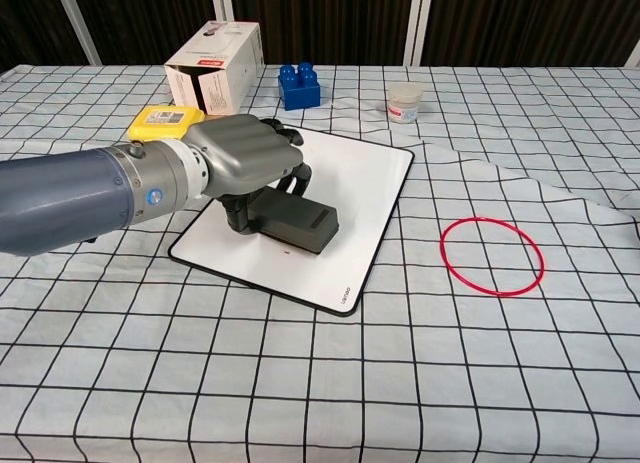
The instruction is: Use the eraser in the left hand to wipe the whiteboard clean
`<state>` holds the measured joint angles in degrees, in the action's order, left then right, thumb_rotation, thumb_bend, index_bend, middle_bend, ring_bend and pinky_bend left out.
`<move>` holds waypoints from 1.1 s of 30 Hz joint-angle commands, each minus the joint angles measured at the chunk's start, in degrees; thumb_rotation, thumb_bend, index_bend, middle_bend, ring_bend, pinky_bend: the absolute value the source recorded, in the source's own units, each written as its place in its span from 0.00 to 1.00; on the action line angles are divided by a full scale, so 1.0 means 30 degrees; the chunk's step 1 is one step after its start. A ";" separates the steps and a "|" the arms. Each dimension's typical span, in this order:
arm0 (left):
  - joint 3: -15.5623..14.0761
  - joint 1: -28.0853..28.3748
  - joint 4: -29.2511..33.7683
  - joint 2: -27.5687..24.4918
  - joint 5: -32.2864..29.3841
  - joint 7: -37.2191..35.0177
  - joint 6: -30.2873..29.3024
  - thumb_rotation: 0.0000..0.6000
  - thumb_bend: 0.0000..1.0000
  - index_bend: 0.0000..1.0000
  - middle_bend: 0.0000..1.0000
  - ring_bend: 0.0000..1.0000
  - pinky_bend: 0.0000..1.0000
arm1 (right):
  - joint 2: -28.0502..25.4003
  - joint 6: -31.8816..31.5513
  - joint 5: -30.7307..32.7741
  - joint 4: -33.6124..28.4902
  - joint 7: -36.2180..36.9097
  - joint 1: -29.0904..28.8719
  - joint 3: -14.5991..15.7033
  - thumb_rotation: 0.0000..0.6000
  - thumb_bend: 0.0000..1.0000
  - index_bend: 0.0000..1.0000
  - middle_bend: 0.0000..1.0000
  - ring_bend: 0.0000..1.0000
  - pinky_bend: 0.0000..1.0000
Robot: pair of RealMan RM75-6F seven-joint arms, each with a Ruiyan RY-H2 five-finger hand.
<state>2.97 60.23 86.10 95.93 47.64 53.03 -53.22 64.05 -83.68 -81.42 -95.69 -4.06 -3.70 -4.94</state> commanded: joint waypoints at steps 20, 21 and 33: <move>-0.1641 -0.0606 0.2005 -0.1576 0.1995 -0.0387 -0.0090 1.00 0.33 0.43 0.47 0.03 0.06 | 0.0053 -0.0067 -0.0088 0.0030 -0.0048 -0.0008 0.0001 1.00 0.04 0.00 0.03 0.18 0.20; -0.1561 -0.0604 0.1964 -0.1537 0.2057 -0.0382 -0.0201 1.00 0.33 0.43 0.47 0.03 0.06 | 0.0051 -0.0074 -0.0088 0.0027 -0.0051 -0.0004 0.0001 1.00 0.04 0.00 0.03 0.18 0.20; -0.0351 -0.1186 0.3639 -0.2978 0.3366 -0.2190 -0.1678 1.00 0.33 0.43 0.47 0.03 0.06 | 0.0052 -0.0108 -0.0073 0.0038 -0.0035 0.0012 -0.0012 1.00 0.04 0.00 0.03 0.18 0.20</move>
<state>1.29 57.43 95.46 88.71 56.60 47.76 -57.05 64.20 -84.00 -81.65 -95.57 -4.17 -3.66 -4.98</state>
